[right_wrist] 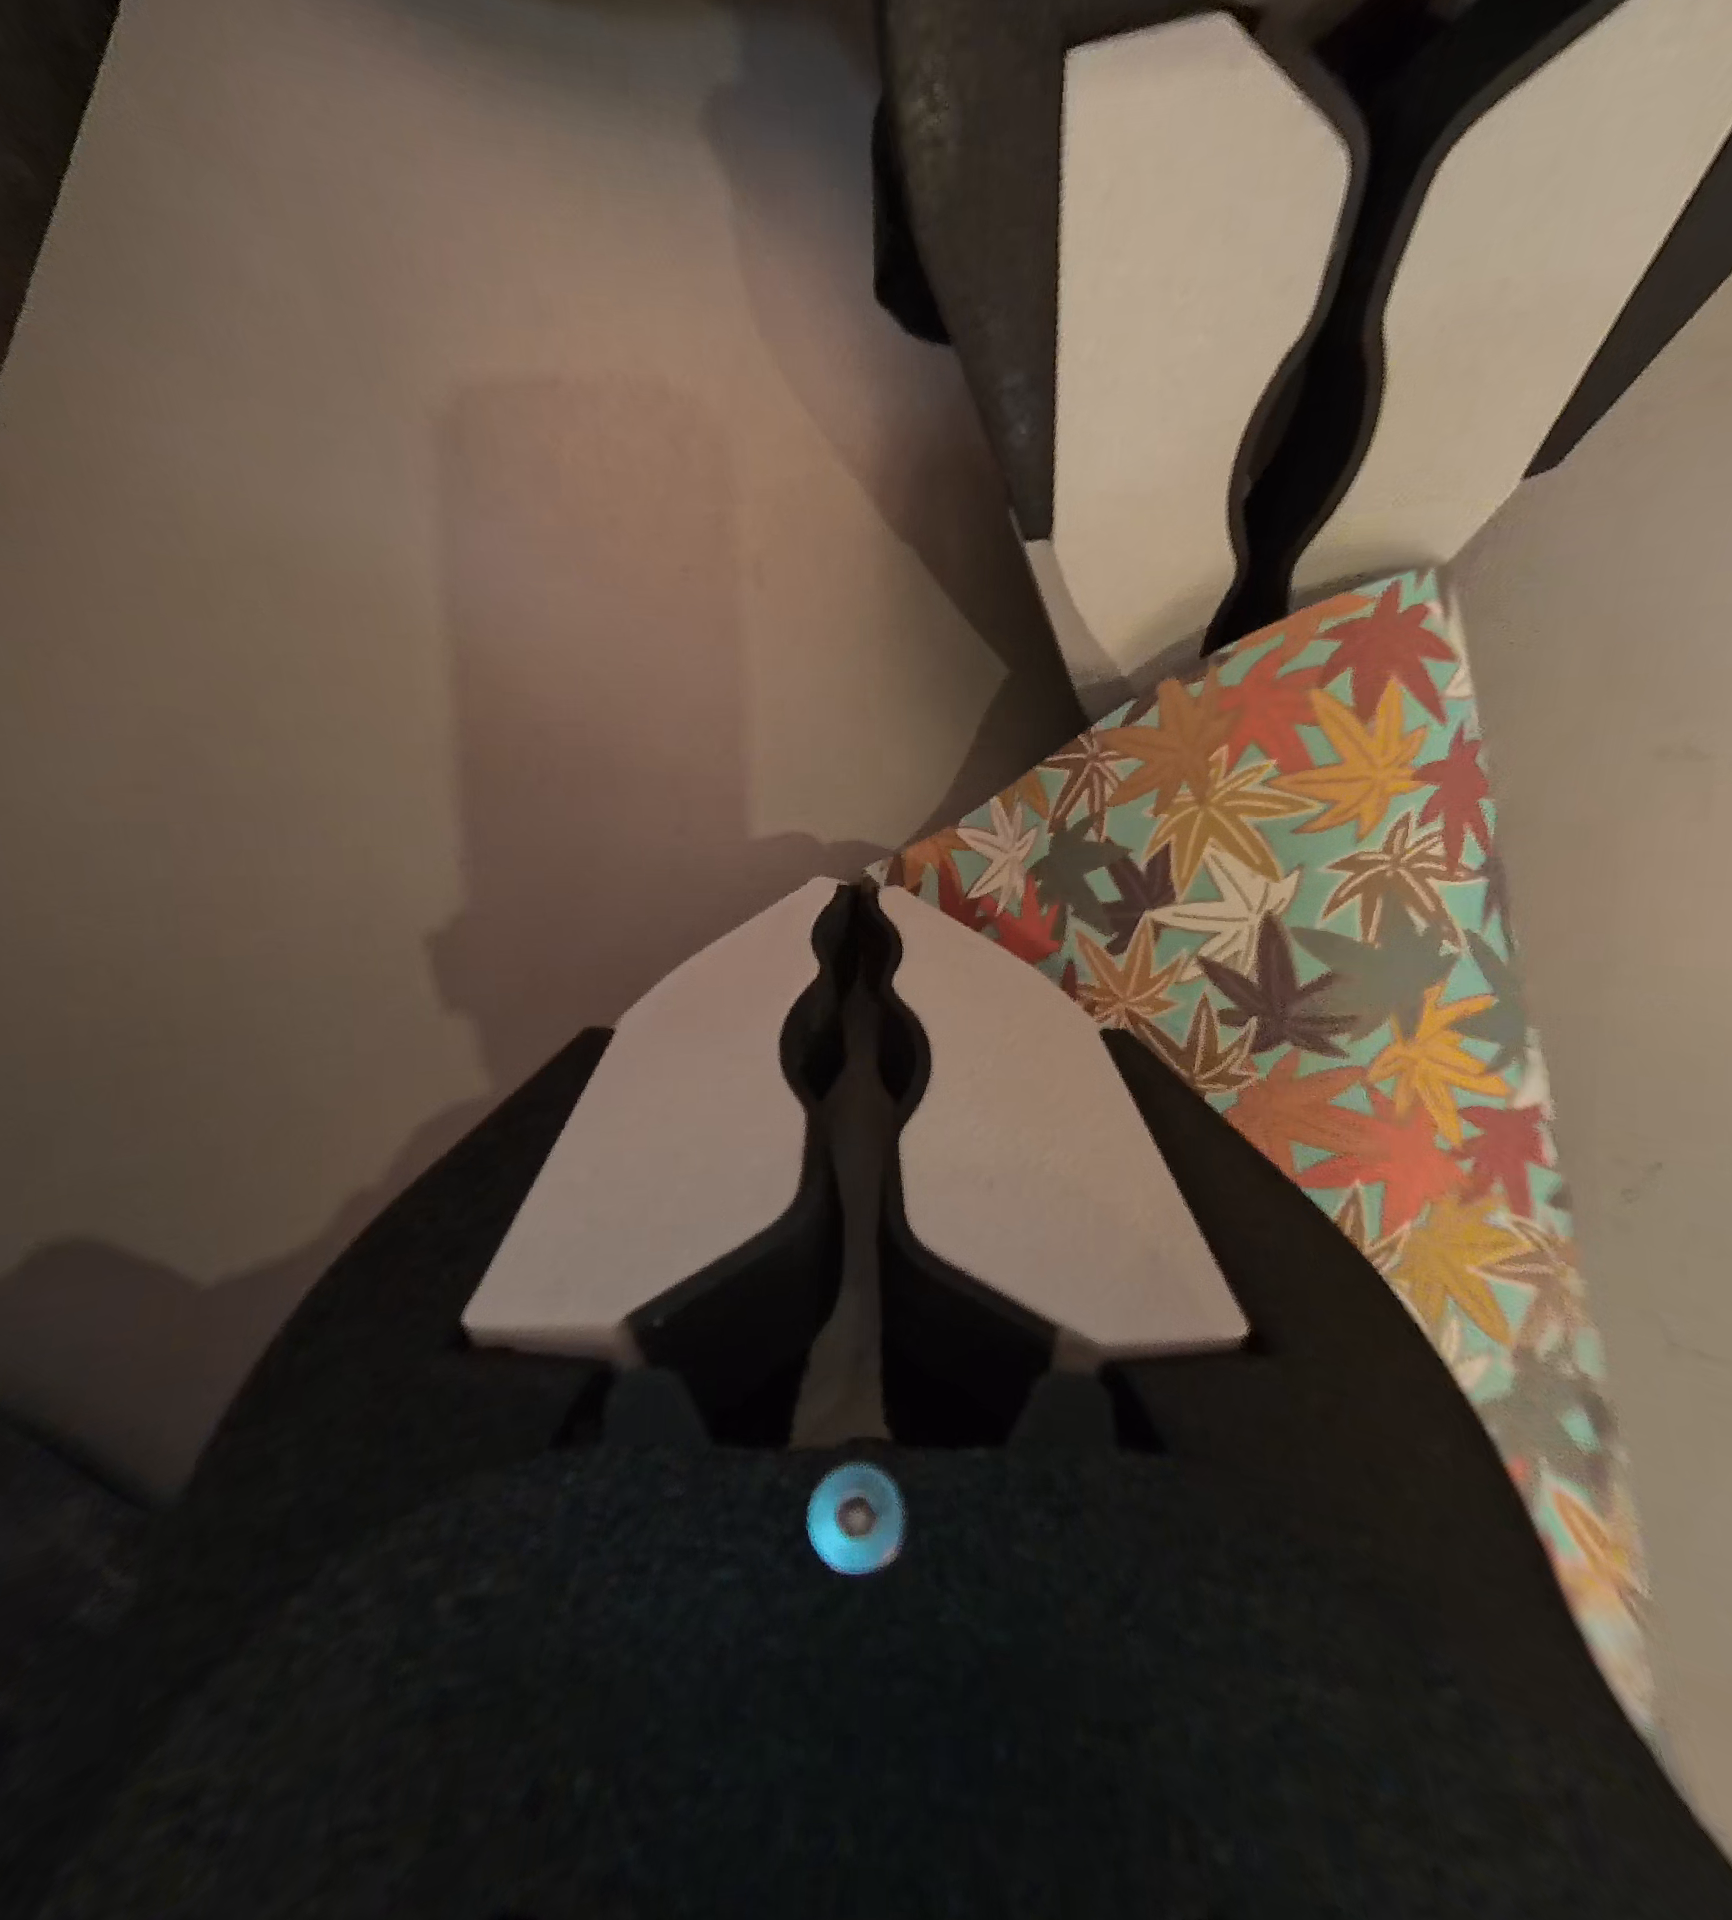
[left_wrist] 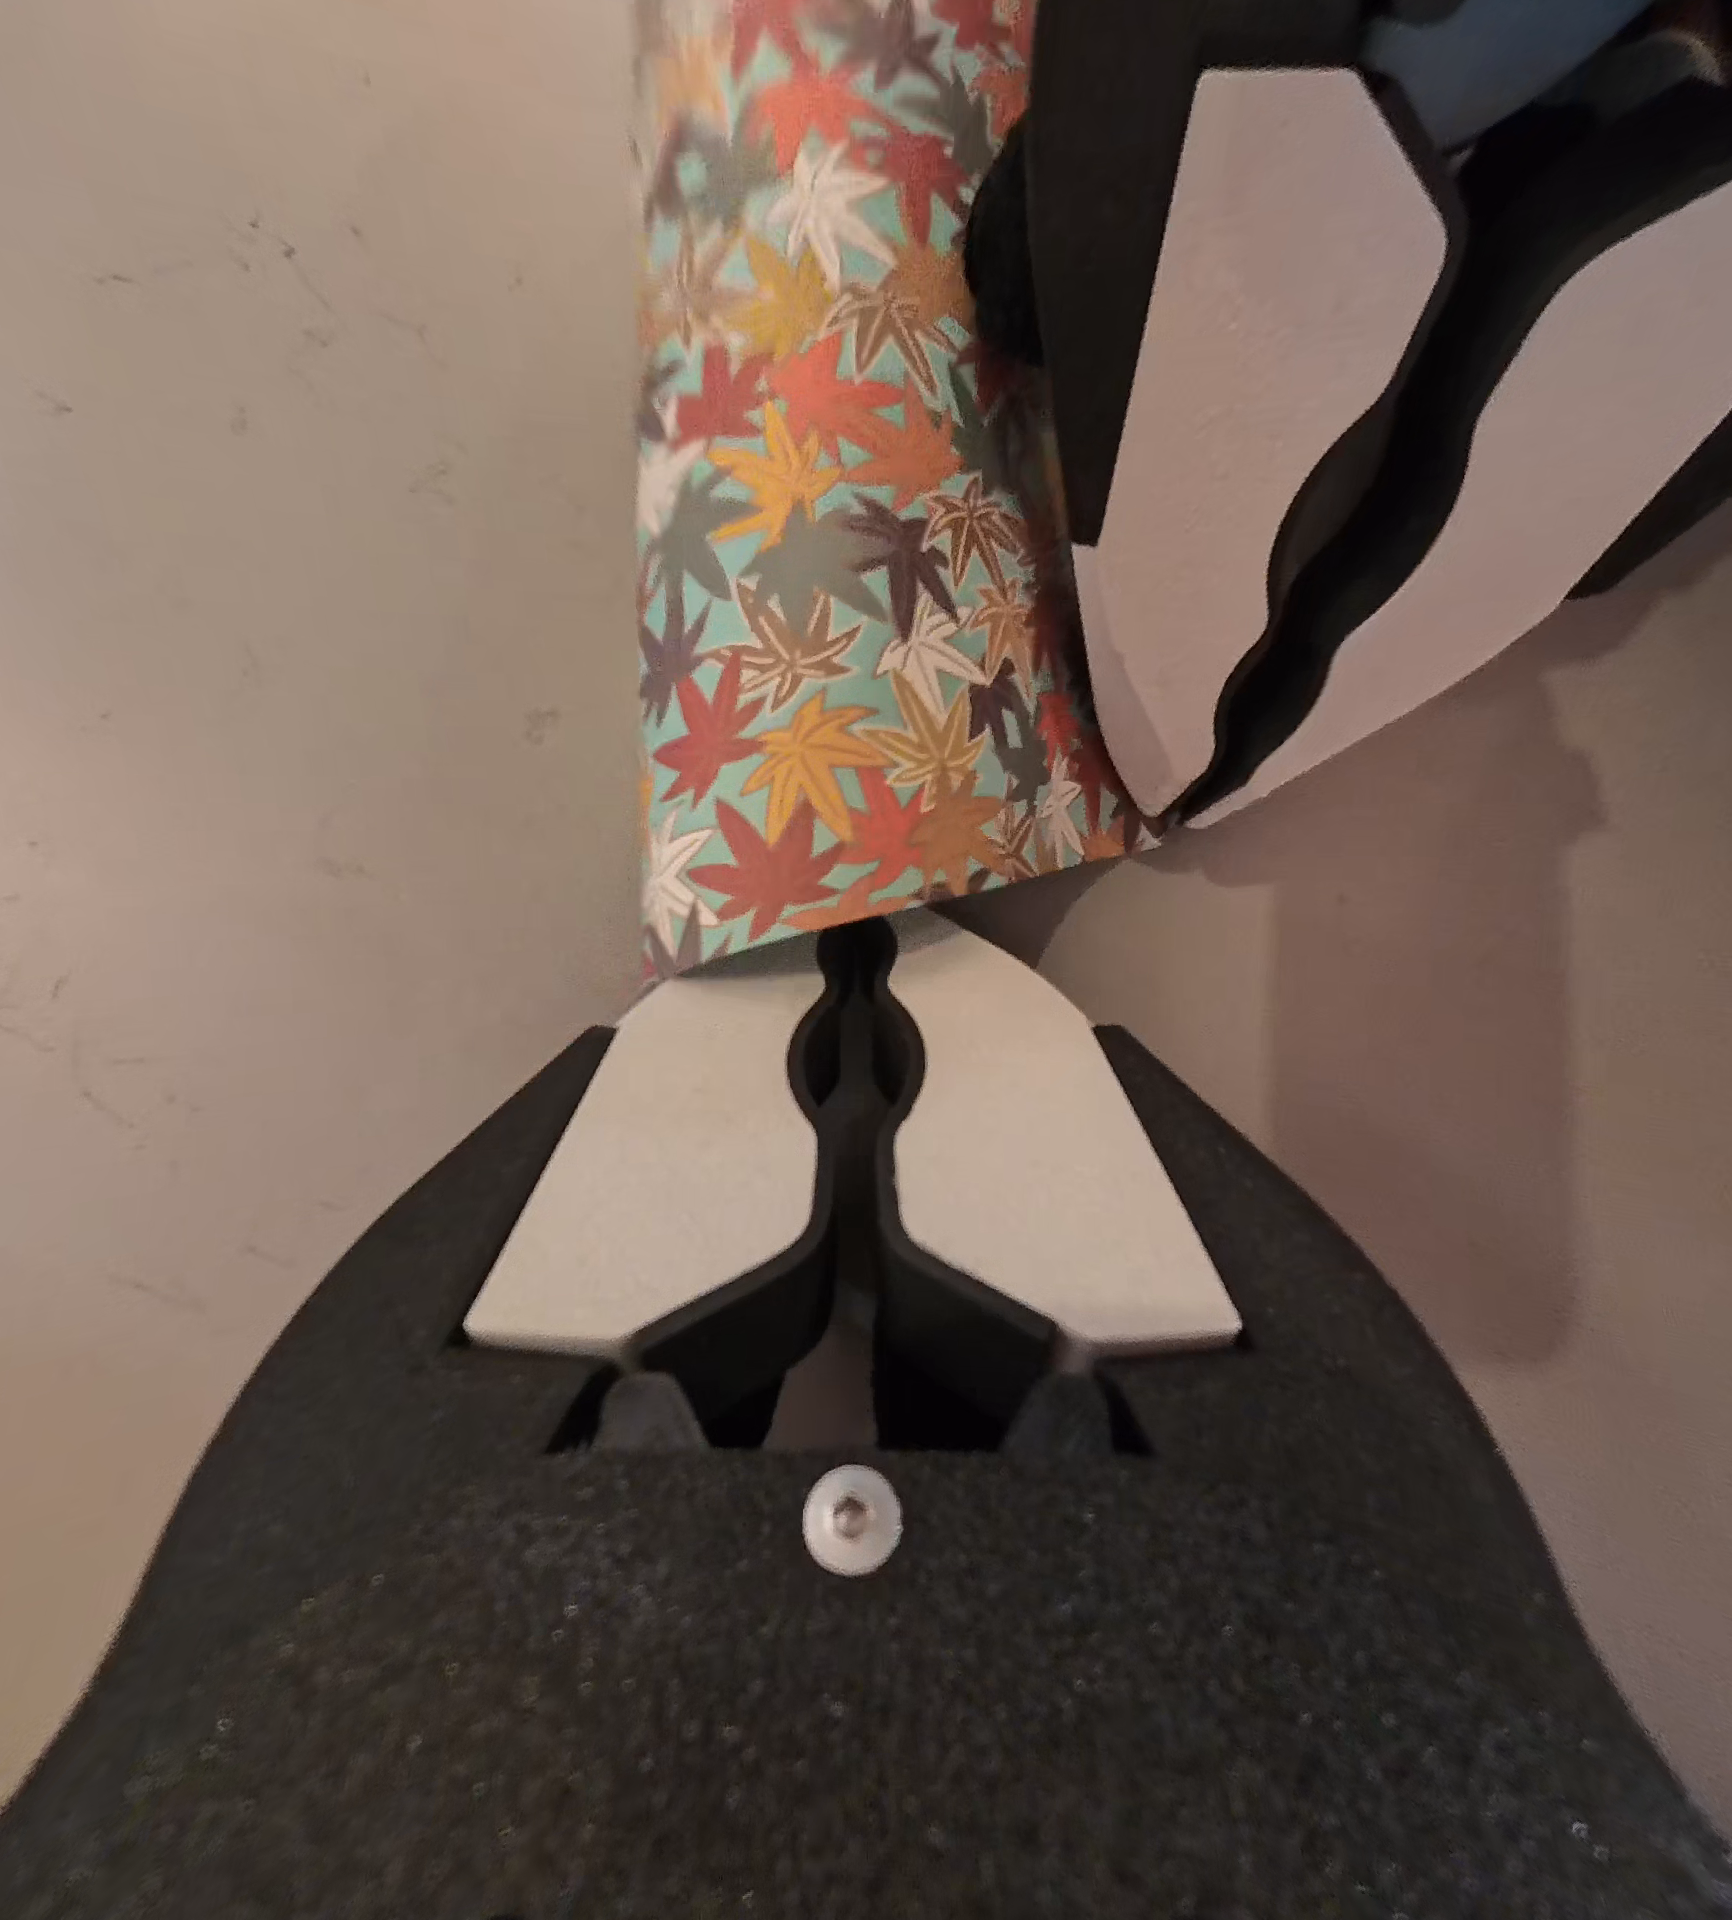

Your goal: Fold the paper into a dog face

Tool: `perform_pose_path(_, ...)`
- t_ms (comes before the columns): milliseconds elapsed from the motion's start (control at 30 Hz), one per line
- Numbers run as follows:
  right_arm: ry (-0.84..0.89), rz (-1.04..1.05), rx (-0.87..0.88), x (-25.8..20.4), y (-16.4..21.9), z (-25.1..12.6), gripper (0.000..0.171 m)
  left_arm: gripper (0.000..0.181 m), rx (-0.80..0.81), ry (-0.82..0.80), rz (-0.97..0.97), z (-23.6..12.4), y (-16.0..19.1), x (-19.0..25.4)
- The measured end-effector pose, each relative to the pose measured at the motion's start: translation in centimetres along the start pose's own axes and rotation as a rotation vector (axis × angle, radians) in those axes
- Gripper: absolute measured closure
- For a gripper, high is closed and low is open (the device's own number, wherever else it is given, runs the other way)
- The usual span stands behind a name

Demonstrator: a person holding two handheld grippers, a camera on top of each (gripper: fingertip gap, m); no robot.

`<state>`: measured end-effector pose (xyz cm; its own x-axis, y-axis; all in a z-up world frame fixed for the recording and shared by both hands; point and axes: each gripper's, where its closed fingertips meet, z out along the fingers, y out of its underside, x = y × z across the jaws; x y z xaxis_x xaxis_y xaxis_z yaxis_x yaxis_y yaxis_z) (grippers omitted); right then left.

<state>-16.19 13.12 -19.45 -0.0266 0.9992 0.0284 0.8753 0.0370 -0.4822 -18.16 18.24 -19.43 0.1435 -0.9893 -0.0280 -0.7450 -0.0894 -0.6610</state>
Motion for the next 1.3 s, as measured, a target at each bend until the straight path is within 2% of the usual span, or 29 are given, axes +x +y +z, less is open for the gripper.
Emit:
perform_pose_path(200,0.036,0.032,0.020,0.8,-0.1,-0.5,0.171,0.181,0.002,0.003,-0.005,0.0,0.0,0.0)
perform_pose_path(300,0.063,0.058,0.085,1.1,-1.1,-2.2,0.171,0.181,-0.021,0.011,-0.012,-0.4,0.4,0.1)
perform_pose_path(400,0.150,0.070,0.185,1.7,-3.8,-6.9,0.171,0.181,-0.017,0.081,-0.033,-2.2,0.6,1.1)
perform_pose_path(500,0.349,0.068,0.269,4.3,-6.0,-13.5,0.171,0.181,0.082,0.141,-0.025,-5.0,-0.8,2.2)
perform_pose_path(567,0.470,0.081,0.282,6.7,-6.3,-17.2,0.171,0.181,0.126,0.152,-0.022,-6.3,-1.9,2.3)
perform_pose_path(633,0.554,0.101,0.229,9.4,-5.0,-18.8,0.171,0.181,0.153,0.147,-0.019,-7.1,-2.9,2.1)
perform_pose_path(700,0.560,0.143,0.187,11.9,-3.2,-18.2,0.171,0.180,0.180,0.141,-0.015,-7.4,-3.7,1.9)
perform_pose_path(833,0.541,0.206,0.095,16.0,1.8,-13.6,0.171,0.180,0.138,0.045,-0.030,-6.1,-3.8,-0.8)
perform_pose_path(967,0.643,0.198,0.016,19.3,5.4,-11.5,0.171,0.180,0.113,0.005,-0.092,-4.1,-3.9,-3.7)
perform_pose_path(1133,0.560,0.230,0.059,19.7,6.3,-10.3,0.171,0.180,0.103,0.020,-0.101,-1.9,-4.7,-5.0)
perform_pose_path(1300,0.512,0.171,0.068,18.8,5.8,-8.8,0.171,0.180,0.031,-0.010,-0.097,0.6,-3.8,-5.8)
